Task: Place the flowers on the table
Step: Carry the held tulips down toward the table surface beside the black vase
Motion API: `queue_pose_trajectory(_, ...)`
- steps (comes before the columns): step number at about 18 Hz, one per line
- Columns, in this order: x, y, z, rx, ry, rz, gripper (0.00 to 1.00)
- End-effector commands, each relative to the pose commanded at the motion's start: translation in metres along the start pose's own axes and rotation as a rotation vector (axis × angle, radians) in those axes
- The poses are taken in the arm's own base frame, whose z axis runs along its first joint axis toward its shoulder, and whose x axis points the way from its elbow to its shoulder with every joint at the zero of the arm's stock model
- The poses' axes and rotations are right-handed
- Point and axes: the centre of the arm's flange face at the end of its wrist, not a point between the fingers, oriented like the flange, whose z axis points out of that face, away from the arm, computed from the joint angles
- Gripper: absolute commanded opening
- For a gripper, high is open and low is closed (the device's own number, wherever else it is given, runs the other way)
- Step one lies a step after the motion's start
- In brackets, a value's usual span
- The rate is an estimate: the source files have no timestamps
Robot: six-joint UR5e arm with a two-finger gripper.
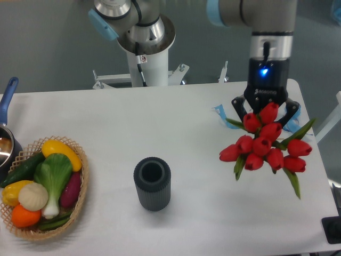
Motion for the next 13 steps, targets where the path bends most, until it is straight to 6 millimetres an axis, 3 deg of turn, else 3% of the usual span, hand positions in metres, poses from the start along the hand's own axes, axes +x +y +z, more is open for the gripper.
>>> queue_pose_trajectory(4, 0.027, 0.001, 0.044, -0.193, 0.008, 0.168, 0.21)
queue_pose_trajectory(10, 0.053, -0.001, 0.134, -0.319, 0.094, 0.268, 0.21)
queue_pose_trajectory(13, 0.051, -0.001, 0.158, -0.326, 0.114, 0.271, 0.21)
